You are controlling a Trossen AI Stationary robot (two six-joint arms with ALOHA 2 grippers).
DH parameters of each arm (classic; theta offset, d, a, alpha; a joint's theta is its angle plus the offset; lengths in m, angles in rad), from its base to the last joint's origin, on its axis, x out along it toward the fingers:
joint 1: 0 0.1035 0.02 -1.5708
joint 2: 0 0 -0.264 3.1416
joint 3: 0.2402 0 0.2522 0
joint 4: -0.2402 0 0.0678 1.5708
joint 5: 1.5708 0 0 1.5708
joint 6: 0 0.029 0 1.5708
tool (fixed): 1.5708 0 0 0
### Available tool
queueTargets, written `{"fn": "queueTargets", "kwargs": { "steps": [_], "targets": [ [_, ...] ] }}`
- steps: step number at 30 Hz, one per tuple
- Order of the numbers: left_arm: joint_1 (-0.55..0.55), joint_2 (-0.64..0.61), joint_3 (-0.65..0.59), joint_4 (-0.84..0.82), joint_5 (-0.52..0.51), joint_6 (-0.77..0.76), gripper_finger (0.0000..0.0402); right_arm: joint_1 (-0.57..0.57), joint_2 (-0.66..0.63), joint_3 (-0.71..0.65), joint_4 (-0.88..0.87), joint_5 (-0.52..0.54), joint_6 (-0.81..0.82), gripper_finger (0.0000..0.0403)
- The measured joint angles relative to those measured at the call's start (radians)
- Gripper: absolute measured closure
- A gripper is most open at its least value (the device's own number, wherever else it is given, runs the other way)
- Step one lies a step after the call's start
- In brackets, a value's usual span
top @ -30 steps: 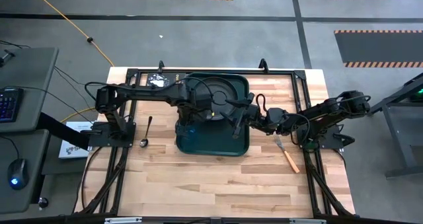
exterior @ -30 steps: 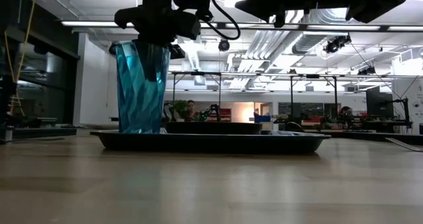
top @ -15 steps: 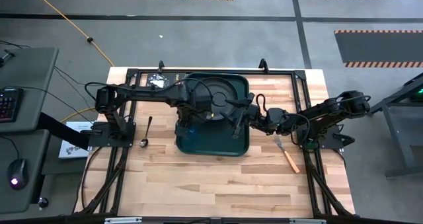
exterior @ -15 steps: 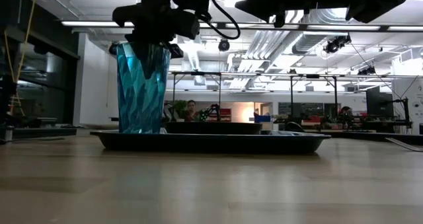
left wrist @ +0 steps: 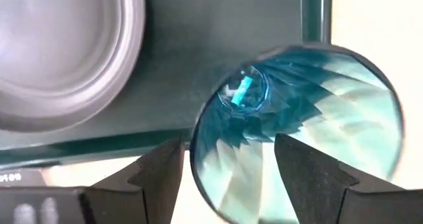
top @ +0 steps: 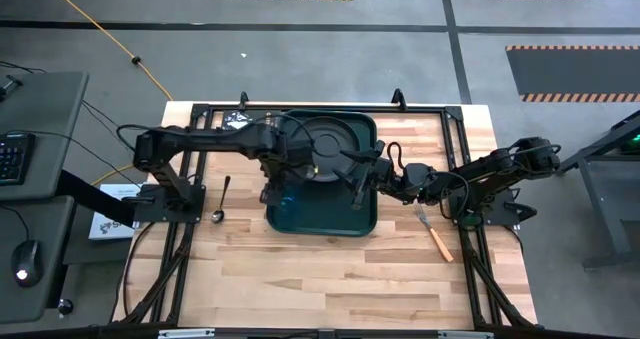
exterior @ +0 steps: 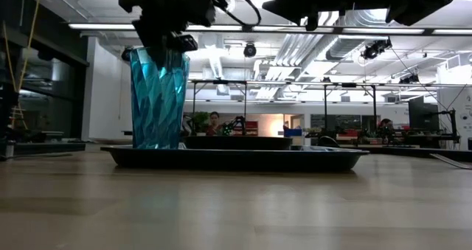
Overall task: Pick and place plate/cup/fork/spoon on tray
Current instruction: Put the orange fork on the left side of the black plate on the black serving tray
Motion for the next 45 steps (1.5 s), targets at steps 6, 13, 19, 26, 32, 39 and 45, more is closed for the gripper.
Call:
{"fn": "queueTargets", "kwargs": {
  "steps": [6, 13, 19, 26, 32, 39, 45],
  "targets": [
    [0.000, -0.118, 0.000, -0.083, 0.001, -0.043, 0.0174, 0.000, 0.000, 0.000, 0.000, 0.000, 0.000, 0.0155],
    [0.000, -0.324, 0.000, -0.078, 0.001, -0.128, 0.0174, 0.000, 0.000, 0.000, 0.000, 0.000, 0.000, 0.0155],
    [0.000, -0.550, -0.110, 0.267, 0.003, -0.224, 0.0174, 0.000, 0.000, 0.000, 0.000, 0.000, 0.008, 0.0155],
    [0.000, -0.854, -0.590, 0.918, 0.019, -0.237, 0.0174, 0.000, 0.000, 0.000, -0.009, -0.009, 0.016, 0.0155],
    [0.000, -0.978, -0.963, 1.430, 0.089, -0.252, 0.0174, 0.000, 0.000, 0.000, -0.009, -0.009, 0.016, 0.0155],
    [0.000, -1.025, -1.100, 1.622, 0.105, -0.302, 0.0174, 0.000, 0.000, 0.000, -0.011, -0.013, 0.017, 0.0155],
    [0.000, -1.034, -1.102, 1.612, 0.105, -0.369, 0.0174, 0.000, 0.000, 0.003, -0.034, 0.008, 0.128, 0.0155]
  ]
}}
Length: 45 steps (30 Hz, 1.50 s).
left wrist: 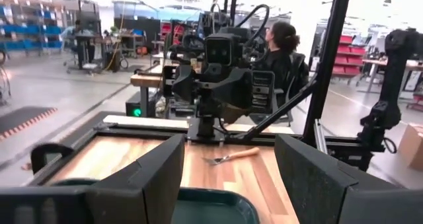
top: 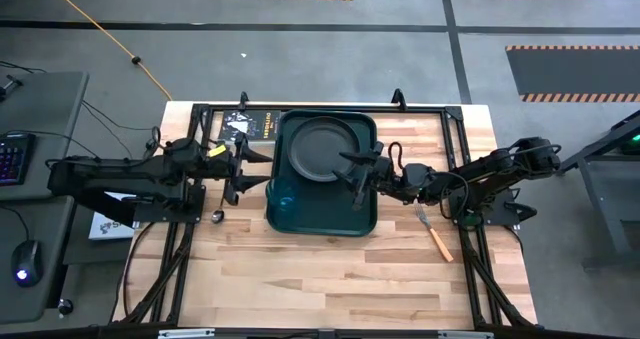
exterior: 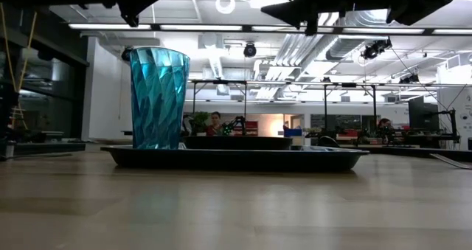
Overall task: Pick and place plate/cup/fork/spoon on tray
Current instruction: Put the orange fork on the left side of the black plate on the black serving tray
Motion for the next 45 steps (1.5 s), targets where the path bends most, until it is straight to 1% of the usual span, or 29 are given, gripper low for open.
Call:
{"fn": "queueTargets", "kwargs": {
  "steps": [1, 2, 3, 4, 6, 8, 9, 11, 12, 13, 15, 18, 23, 28, 31, 34, 37, 40, 45],
  "targets": [
    [0.000, 0.000, 0.000, -0.004, 0.000, -0.012, 0.0174, 0.000, -0.008, 0.016, -0.065, 0.016, 0.039, 0.0155],
    [0.000, 0.001, 0.000, -0.004, 0.000, -0.014, 0.0174, 0.000, -0.028, 0.041, -0.185, 0.021, 0.074, 0.0155],
    [0.000, 0.000, 0.000, -0.004, 0.000, -0.015, 0.0174, 0.000, -0.053, 0.078, -0.341, 0.023, 0.110, 0.0155],
    [0.000, 0.000, 0.000, -0.005, 0.000, -0.015, 0.0174, 0.002, -0.075, 0.133, -0.537, 0.021, 0.153, 0.0155],
    [0.000, 0.001, 0.000, -0.017, 0.000, -0.016, 0.0174, 0.009, -0.098, 0.268, -0.996, 0.021, 0.293, 0.0155],
    [0.000, 0.000, 0.000, -0.021, 0.000, -0.016, 0.0174, 0.020, -0.089, 0.418, -1.429, -0.002, 0.490, 0.0155],
    [0.000, 0.000, 0.000, -0.021, 0.000, -0.016, 0.0174, 0.027, -0.077, 0.485, -1.609, -0.021, 0.597, 0.0155],
    [0.000, 0.001, 0.000, -0.025, 0.000, -0.016, 0.0174, 0.054, -0.051, 0.579, -1.898, -0.065, 0.782, 0.0155],
    [0.000, 0.001, 0.000, -0.025, 0.000, -0.016, 0.0174, 0.074, -0.038, 0.605, -2.009, -0.089, 0.856, 0.0155],
    [0.000, 0.001, 0.000, -0.025, 0.000, -0.016, 0.0174, 0.098, -0.027, 0.619, -2.091, -0.114, 0.918, 0.0155],
    [0.000, 0.001, 0.000, -0.026, -0.001, -0.016, 0.0174, 0.148, -0.021, 0.624, -2.199, -0.168, 1.026, 0.0155],
    [0.000, 0.001, 0.000, -0.026, 0.000, -0.016, 0.0174, 0.229, -0.018, 0.586, -2.289, -0.252, 1.167, 0.0155],
    [0.000, 0.001, 0.000, -0.028, 0.000, -0.016, 0.0174, 0.342, -0.018, 0.483, -2.348, -0.325, 1.400, 0.0155],
    [0.000, 0.001, 0.000, -0.028, -0.001, -0.017, 0.0174, 0.388, -0.018, 0.329, -2.339, -0.501, 1.550, 0.0155],
    [0.000, 0.001, 0.000, -0.028, -0.001, -0.017, 0.0174, 0.403, -0.018, 0.230, -2.289, -0.608, 1.578, 0.0155],
    [0.000, 0.001, 0.000, -0.027, -0.001, -0.016, 0.0174, 0.416, -0.018, 0.149, -2.186, -0.667, 1.582, 0.0155],
    [0.000, 0.001, 0.000, -0.028, -0.001, -0.016, 0.0174, 0.426, -0.018, 0.085, -2.063, -0.700, 1.575, 0.0155],
    [0.000, 0.001, 0.000, -0.028, -0.001, -0.016, 0.0174, 0.434, -0.018, 0.032, -1.976, -0.716, 1.574, 0.0155],
    [0.000, 0.001, 0.000, -0.028, -0.001, -0.016, 0.0174, 0.435, -0.023, -0.033, -1.897, -0.724, 1.563, 0.0155]
  ]
}}
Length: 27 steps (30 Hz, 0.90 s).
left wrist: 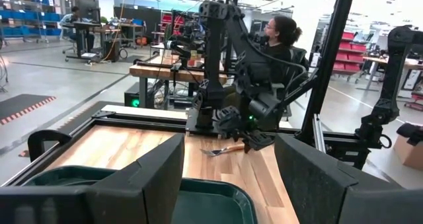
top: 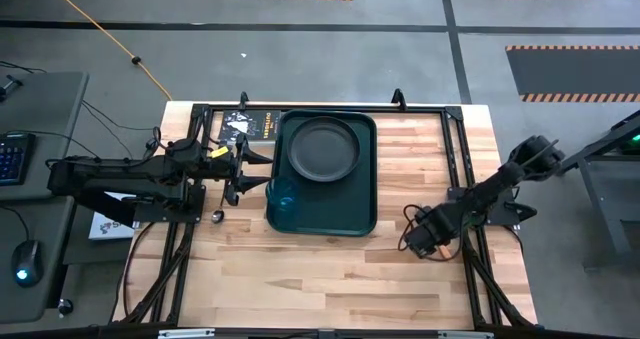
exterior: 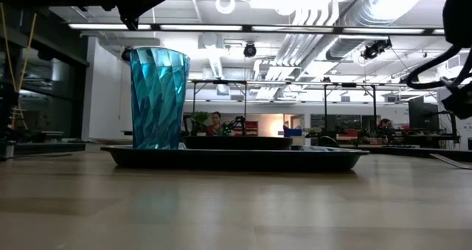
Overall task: Pick and place plate/cup/fork/spoon on tray
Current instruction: Put the orange fork on the left side of the black plate on the black serving tray
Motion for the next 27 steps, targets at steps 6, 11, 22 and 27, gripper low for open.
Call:
{"fn": "queueTargets", "kwargs": {
  "steps": [6, 11, 22, 27],
  "targets": [
    [0.000, 0.000, 0.000, 0.000, 0.000, 0.000, 0.0174, 0.000, 0.000, -0.019, 0.021, 0.000, -0.025, 0.0177],
    [0.000, 0.000, 0.000, 0.000, 0.000, 0.000, 0.0174, 0.000, 0.002, -0.020, 0.039, 0.005, -0.026, 0.0255],
    [0.000, 0.000, 0.000, -0.001, 0.000, -0.025, 0.0174, 0.000, 0.003, -0.021, 0.058, 0.018, -0.031, 0.0371],
    [0.000, 0.000, 0.000, -0.001, 0.000, -0.025, 0.0174, 0.001, 0.010, 0.074, -0.077, 0.033, -0.136, 0.0371]
  ]
}}
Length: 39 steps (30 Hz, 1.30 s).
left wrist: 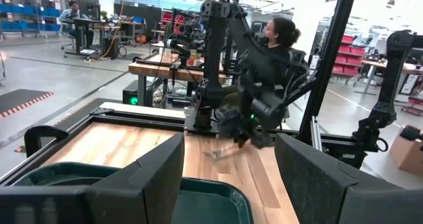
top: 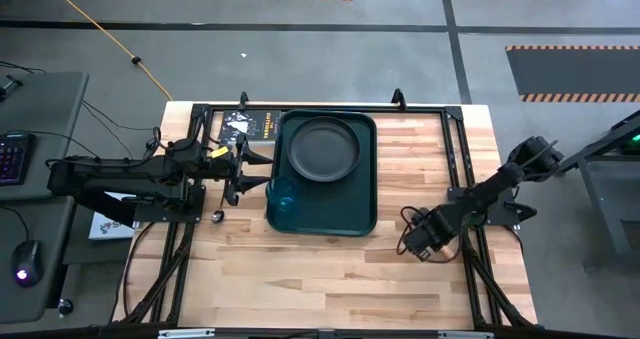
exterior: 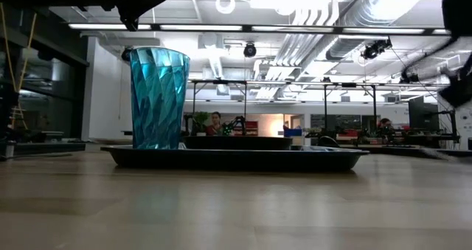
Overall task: Pick and place plate/cup/fork/spoon on tray
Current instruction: Put the orange fork on the left side of the black plate on the black serving tray
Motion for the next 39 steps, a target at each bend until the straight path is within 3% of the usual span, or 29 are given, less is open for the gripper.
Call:
{"fn": "queueTargets", "kwargs": {
  "steps": [6, 13, 19, 25, 31, 39],
  "targets": [
    [0.000, 0.000, 0.000, 0.001, 0.000, 0.000, 0.0174, -0.013, -0.003, 0.271, -0.299, 0.203, -0.121, 0.0371],
    [0.000, 0.000, 0.000, 0.002, 0.000, 0.000, 0.0174, -0.181, 0.054, 0.472, -0.342, 0.390, -0.405, 0.0371],
    [0.000, 0.000, 0.000, 0.002, 0.000, 0.000, 0.0174, -0.380, 0.254, 0.586, -0.318, 0.414, -0.795, 0.0371],
    [0.000, 0.000, 0.000, 0.002, 0.000, 0.000, 0.0174, -0.481, 0.467, 0.767, -0.256, 0.424, -1.163, 0.0371],
    [0.000, 0.000, 0.000, 0.002, 0.000, 0.000, 0.0174, -0.547, 0.627, 0.918, -0.262, 0.425, -1.341, 0.0371],
    [0.000, 0.000, 0.000, 0.002, -0.001, 0.000, 0.0174, -0.575, 0.747, 1.035, -0.169, 0.396, -1.464, 0.0371]
  ]
}}
